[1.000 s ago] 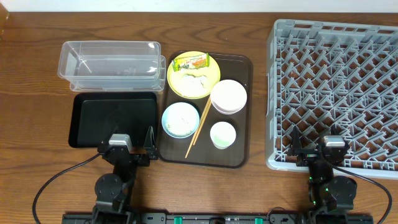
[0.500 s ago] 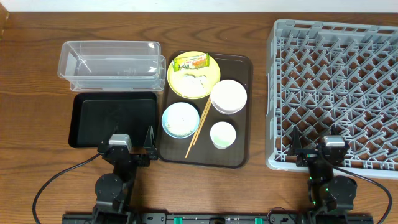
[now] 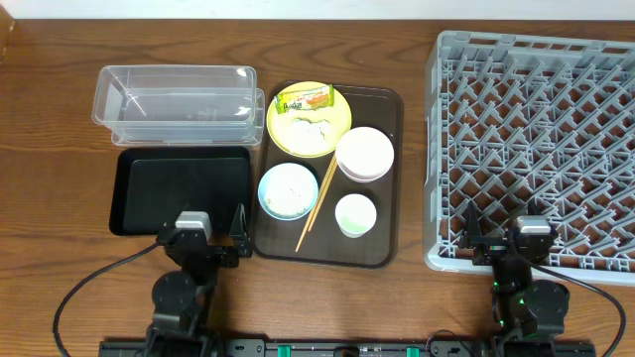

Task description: Sort waste into correct bins and load items into the dishwasher rack

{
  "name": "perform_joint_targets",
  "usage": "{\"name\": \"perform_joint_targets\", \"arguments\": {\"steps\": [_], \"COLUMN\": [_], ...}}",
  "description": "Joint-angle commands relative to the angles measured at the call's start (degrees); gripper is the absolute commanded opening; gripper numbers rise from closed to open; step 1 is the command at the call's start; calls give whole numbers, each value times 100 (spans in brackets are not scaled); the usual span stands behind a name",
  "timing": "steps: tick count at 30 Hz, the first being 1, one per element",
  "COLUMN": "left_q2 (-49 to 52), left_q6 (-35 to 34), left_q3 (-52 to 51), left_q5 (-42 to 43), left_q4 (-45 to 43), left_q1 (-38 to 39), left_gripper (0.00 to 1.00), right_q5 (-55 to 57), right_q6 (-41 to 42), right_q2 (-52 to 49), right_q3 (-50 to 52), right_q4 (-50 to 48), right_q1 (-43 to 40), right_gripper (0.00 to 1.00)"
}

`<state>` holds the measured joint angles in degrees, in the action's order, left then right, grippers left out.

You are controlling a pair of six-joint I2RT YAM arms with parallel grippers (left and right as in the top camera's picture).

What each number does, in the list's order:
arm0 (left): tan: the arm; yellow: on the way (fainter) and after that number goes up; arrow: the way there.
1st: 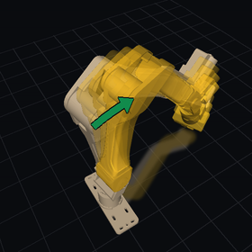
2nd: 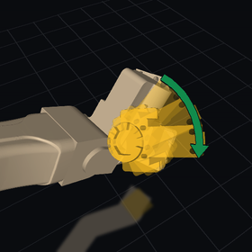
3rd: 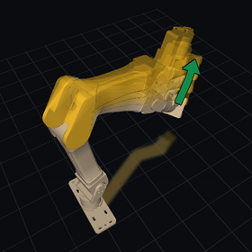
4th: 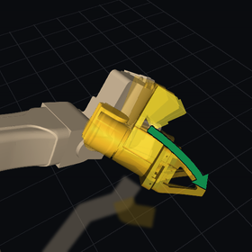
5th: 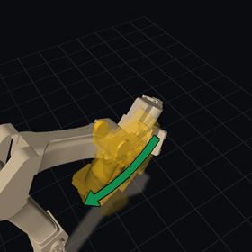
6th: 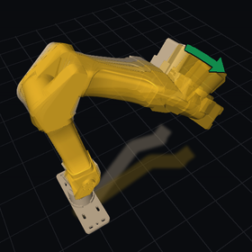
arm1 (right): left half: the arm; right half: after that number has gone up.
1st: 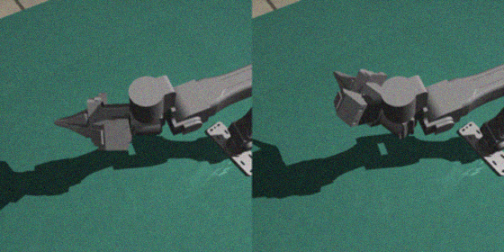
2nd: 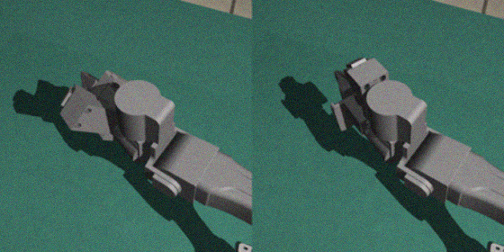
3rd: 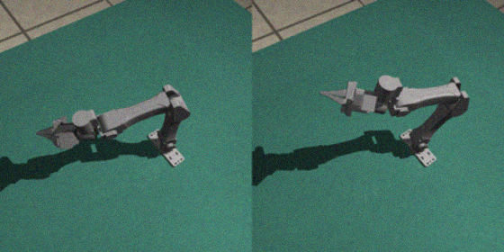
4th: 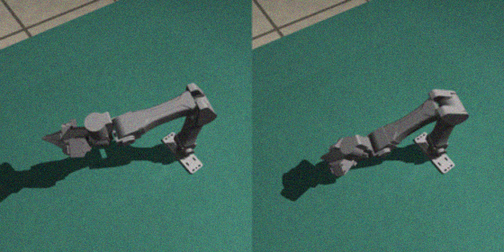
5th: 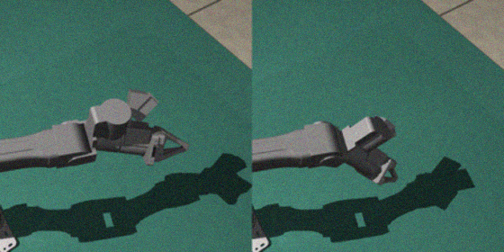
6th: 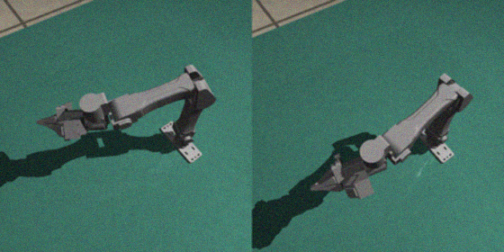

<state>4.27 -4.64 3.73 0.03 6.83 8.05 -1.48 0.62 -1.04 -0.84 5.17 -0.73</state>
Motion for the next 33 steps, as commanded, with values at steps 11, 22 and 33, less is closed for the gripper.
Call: {"name": "perform_joint_targets", "arguments": {"steps": [11, 22, 33], "left_q2": [3403, 6083, 6304], "left_q6": [-33, -31, -35], "left_q3": [2693, 5366, 5705], "left_q5": [-42, 660, 1290], "left_q4": [1294, 4291, 3683], "left_q1": [-9, -11, -9], "left_gripper": [99, 99, 99], "right_q5": [317, 317, 291], "right_q6": [83, 57, 61], "right_q2": [-2240, -4835, -5403], "right_q3": [-1792, -4057, -4695], "right_q4": [542, 2437, 2920], "right_q1": [-59, -59, -59], "right_gripper": [99, 99, 99]}}
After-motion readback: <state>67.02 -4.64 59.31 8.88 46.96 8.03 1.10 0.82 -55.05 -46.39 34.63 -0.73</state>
